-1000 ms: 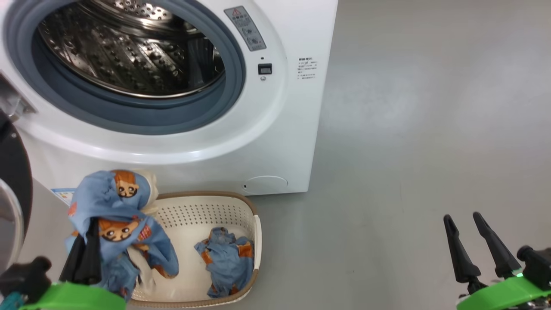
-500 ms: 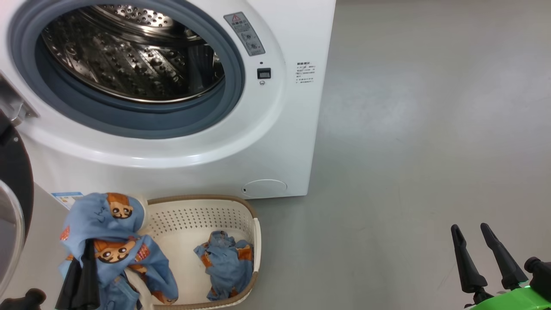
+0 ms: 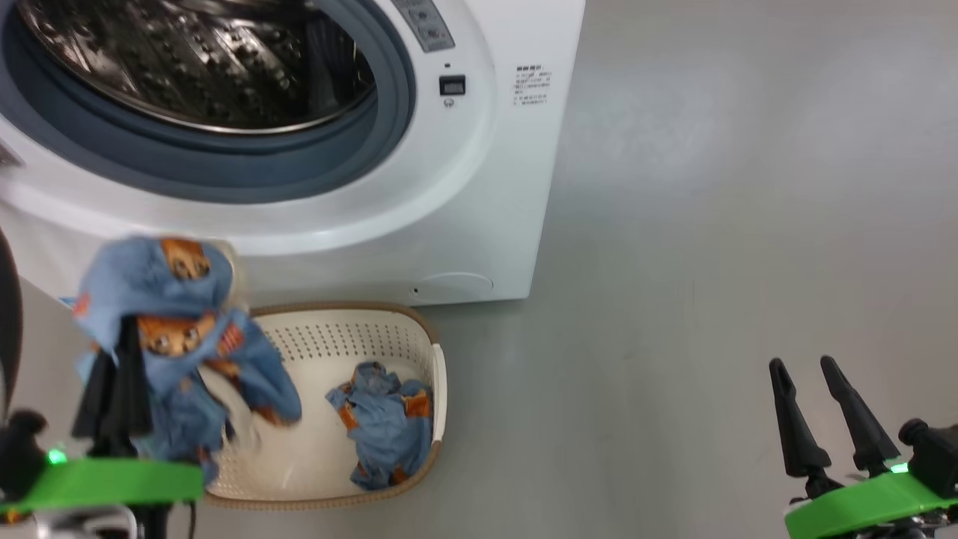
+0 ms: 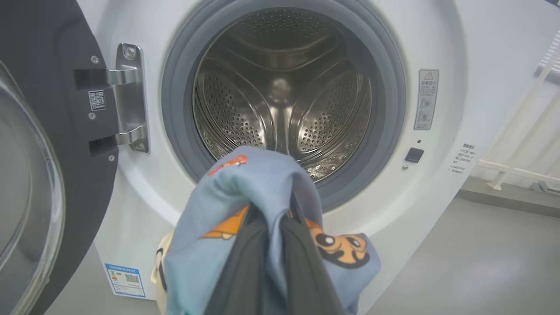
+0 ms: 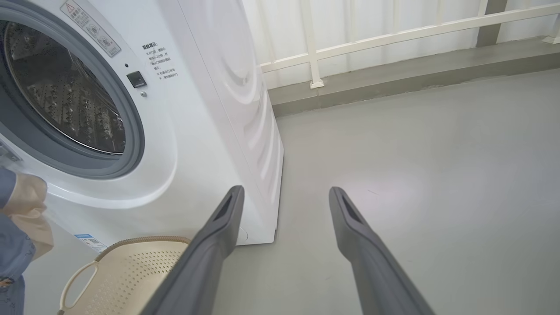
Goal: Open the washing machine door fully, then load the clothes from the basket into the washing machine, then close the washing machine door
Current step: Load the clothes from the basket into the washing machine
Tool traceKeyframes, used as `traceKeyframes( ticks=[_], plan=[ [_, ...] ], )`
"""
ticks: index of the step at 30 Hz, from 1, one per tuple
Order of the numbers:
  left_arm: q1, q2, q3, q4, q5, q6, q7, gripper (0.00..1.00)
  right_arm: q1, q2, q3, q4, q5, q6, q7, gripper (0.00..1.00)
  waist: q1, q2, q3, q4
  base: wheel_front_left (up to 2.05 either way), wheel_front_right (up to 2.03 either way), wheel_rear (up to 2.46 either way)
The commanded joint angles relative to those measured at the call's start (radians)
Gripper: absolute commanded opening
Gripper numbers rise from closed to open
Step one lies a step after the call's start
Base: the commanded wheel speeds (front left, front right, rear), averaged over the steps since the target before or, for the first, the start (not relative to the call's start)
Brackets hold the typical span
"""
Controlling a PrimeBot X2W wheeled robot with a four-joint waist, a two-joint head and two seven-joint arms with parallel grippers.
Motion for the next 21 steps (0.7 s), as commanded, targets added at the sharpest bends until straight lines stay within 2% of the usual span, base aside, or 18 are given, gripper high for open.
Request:
traceKeyframes(
  ticks=[1, 3, 11, 21],
  plan=[
    [-0.120, 0.045, 0.037, -0.018, -0.008, -0.002, -0.007, 0.00, -0.047, -0.004, 0.024, -0.030, -0.007, 0.002, -0.005, 1.00, 0.0000, 0.0000, 0.077, -0.008, 0.00, 0.00, 0.00],
    [-0.153, 0.050, 0.038, -0.016, -0.012, -0.002, -0.007, 0.00, -0.056, -0.001, 0.026, -0.031, -0.008, 0.002, -0.005, 1.00, 0.0000, 0.0000, 0.093, -0.010, 0.00, 0.00, 0.00],
    [-0.458, 0.121, 0.014, 0.066, -0.021, -0.002, -0.007, 0.00, -0.129, 0.026, 0.041, -0.040, -0.016, 0.002, -0.005, 1.00, 0.0000, 0.0000, 0.213, -0.039, 0.00, 0.00, 0.00],
    [-0.818, 0.209, -0.063, 0.352, -0.086, -0.002, -0.007, 0.00, -0.214, 0.068, 0.081, -0.044, -0.019, 0.002, -0.005, 1.00, 0.0000, 0.0000, 0.333, -0.109, 0.00, 0.00, 0.00]
  ],
)
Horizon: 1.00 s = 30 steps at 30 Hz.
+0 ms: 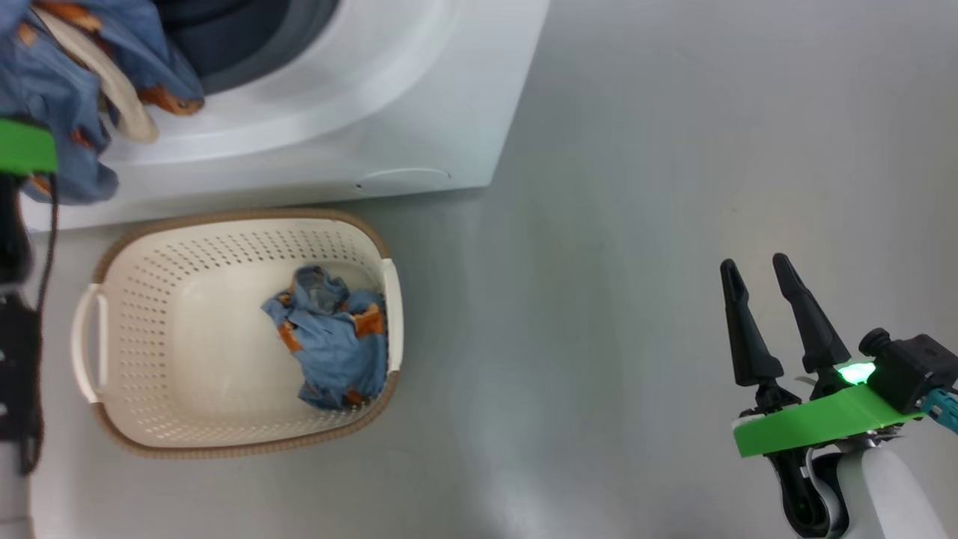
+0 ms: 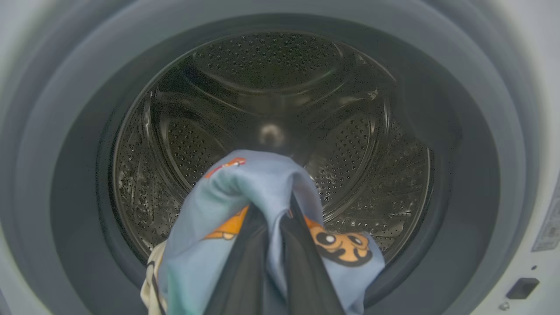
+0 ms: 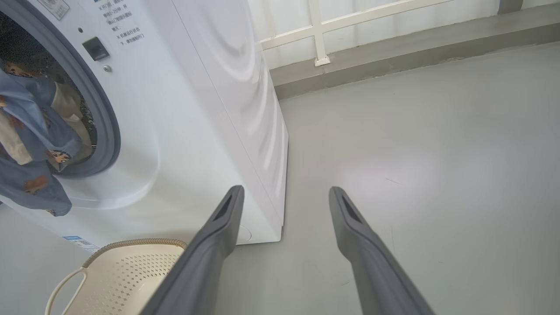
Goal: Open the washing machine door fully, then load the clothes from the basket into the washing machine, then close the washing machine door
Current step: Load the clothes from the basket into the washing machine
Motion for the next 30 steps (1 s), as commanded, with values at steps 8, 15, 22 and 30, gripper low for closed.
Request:
traceKeyframes(
  ticks=[8, 15, 22, 30],
  plan=[
    [-0.213, 0.100, -0.062, 0.234, 0.009, -0.002, -0.006, 0.00, -0.037, 0.023, 0.050, -0.025, -0.004, 0.002, -0.005, 1.00, 0.0000, 0.0000, 0.112, -0.092, 0.00, 0.00, 0.00],
    [-0.378, 0.143, -0.066, 0.333, 0.029, -0.002, -0.006, 0.00, -0.059, 0.039, 0.075, -0.025, -0.002, 0.002, -0.005, 1.00, 0.0000, 0.0000, 0.150, -0.127, 0.00, 0.00, 0.00],
    [-0.475, 0.151, 0.005, 0.214, 0.122, -0.002, -0.006, 0.00, -0.073, 0.049, 0.079, -0.027, 0.001, 0.002, -0.005, 1.00, 0.0000, 0.0000, 0.176, -0.141, 0.00, 0.00, 0.00],
    [-0.434, 0.128, 0.038, 0.319, 0.169, -0.002, -0.006, 1.00, -0.074, 0.057, 0.083, -0.022, -0.001, 0.002, -0.005, 1.00, 0.0000, 0.0000, 0.175, -0.140, 0.00, 0.00, 0.00]
  ],
)
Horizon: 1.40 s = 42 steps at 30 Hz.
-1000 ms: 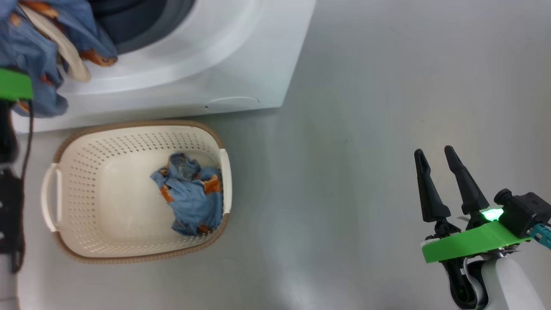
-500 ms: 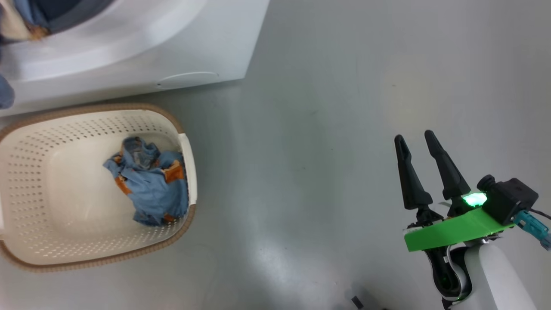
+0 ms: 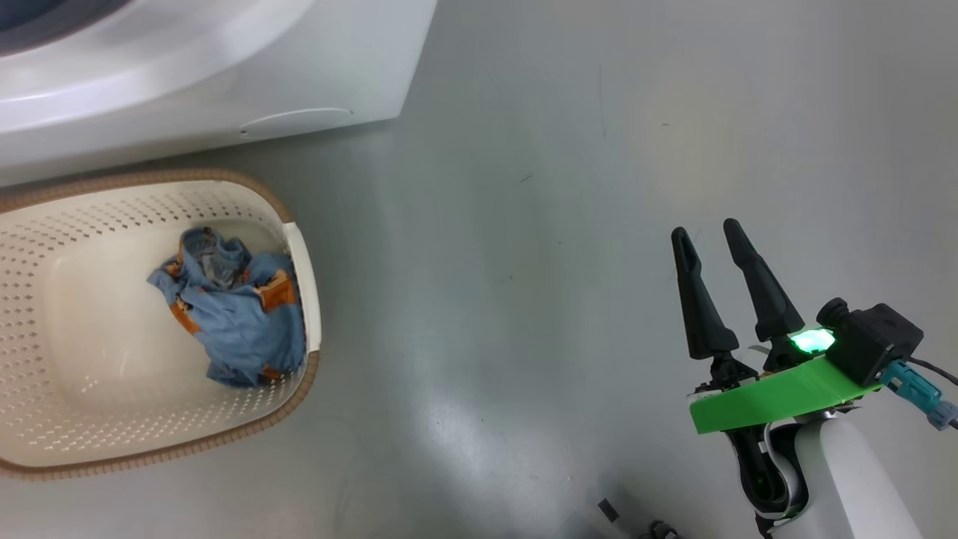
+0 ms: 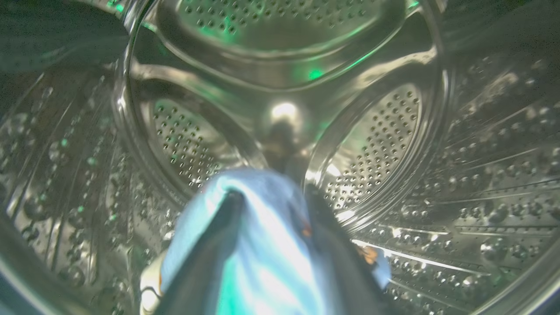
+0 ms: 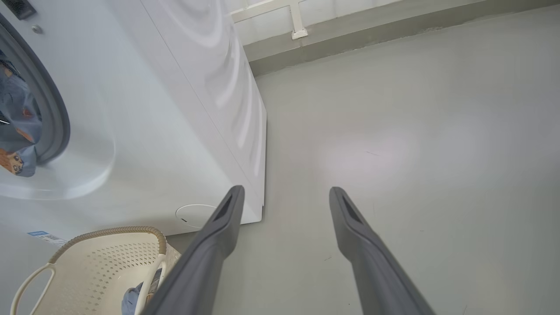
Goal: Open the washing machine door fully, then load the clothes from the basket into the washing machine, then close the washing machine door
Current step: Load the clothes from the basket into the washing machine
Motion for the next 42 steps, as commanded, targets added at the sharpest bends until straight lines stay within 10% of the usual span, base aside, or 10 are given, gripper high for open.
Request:
traceKeyframes(
  ticks=[1, 42],
  plan=[
    [0.011, 0.046, 0.018, -0.020, 0.012, -0.002, -0.005, 1.00, 0.005, -0.002, 0.019, -0.020, -0.001, 0.002, -0.005, 1.00, 0.0000, 0.0000, 0.000, 0.001, 0.00, 0.00, 0.00],
    [0.339, -0.087, 0.036, -0.132, -0.063, -0.002, -0.005, 1.00, 0.009, -0.054, -0.014, -0.032, -0.014, 0.002, -0.005, 1.00, 0.0000, 0.0000, -0.032, 0.103, 0.00, 0.00, 0.00]
  ],
)
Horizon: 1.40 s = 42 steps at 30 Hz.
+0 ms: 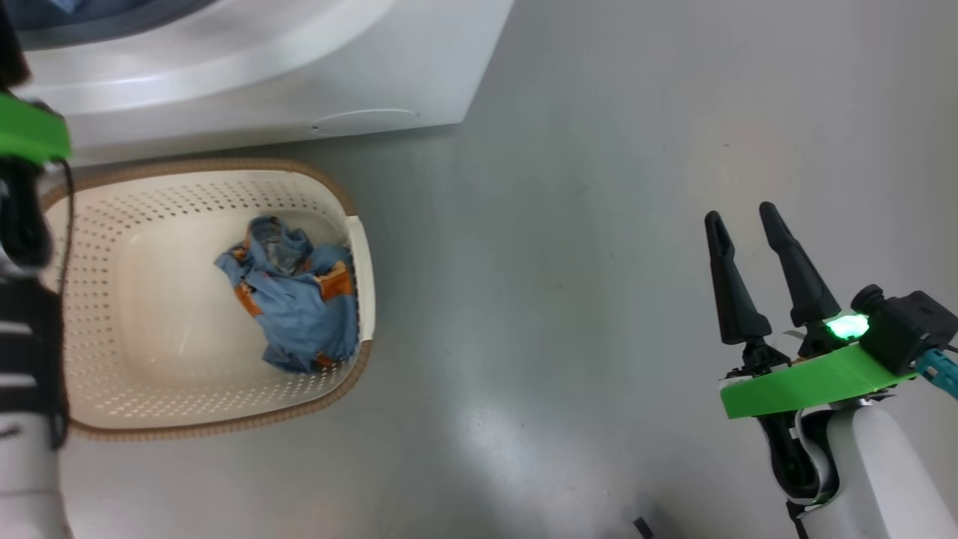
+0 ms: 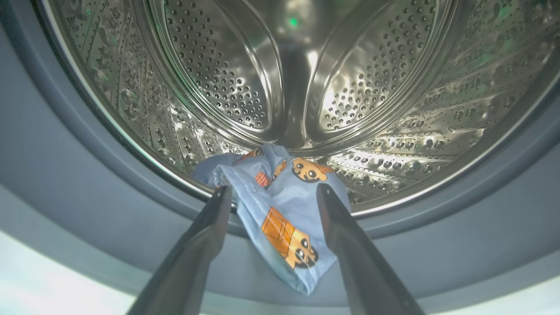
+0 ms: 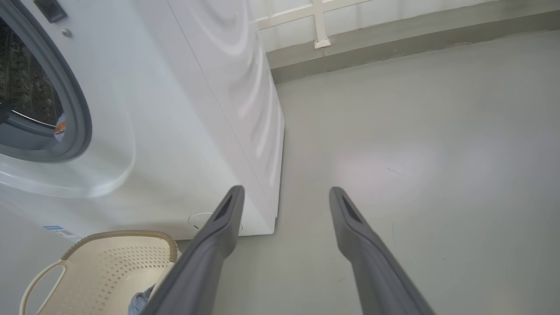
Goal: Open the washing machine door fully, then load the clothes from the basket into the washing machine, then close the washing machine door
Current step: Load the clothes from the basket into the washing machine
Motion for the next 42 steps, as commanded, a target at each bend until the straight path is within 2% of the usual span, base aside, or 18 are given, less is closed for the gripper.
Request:
traceKeyframes(
  ticks=[1, 12, 23, 33, 42],
  plan=[
    [0.041, 0.037, 0.025, -0.039, 0.005, -0.002, -0.005, 1.00, 0.027, -0.013, 0.014, -0.027, -0.009, 0.002, -0.005, 1.00, 0.0000, 0.0000, -0.008, 0.015, 0.00, 0.00, 0.00],
    [0.328, -0.005, 0.048, -0.204, 0.059, -0.002, -0.005, 1.00, 0.058, -0.053, 0.007, -0.028, -0.013, 0.002, -0.005, 1.00, 0.0000, 0.0000, -0.057, 0.065, 0.00, 0.00, 0.00],
    [0.550, -0.037, 0.106, -0.363, 0.070, -0.002, -0.005, 1.00, 0.084, -0.078, 0.006, -0.014, -0.005, 0.002, -0.005, 1.00, 0.0000, 0.0000, -0.103, 0.082, 0.00, 0.00, 0.00],
    [0.760, -0.091, 0.138, -0.519, 0.109, -0.002, -0.005, 1.00, 0.105, -0.090, 0.013, 0.000, 0.003, 0.002, -0.005, 1.00, 0.0000, 0.0000, -0.146, 0.088, 0.00, 0.00, 0.00],
    [0.829, -0.113, 0.147, -0.579, 0.109, -0.002, -0.005, 1.00, 0.118, -0.094, 0.013, -0.001, 0.005, 0.002, -0.005, 1.00, 0.0000, 0.0000, -0.162, 0.095, 0.00, 0.00, 0.00]
  ],
)
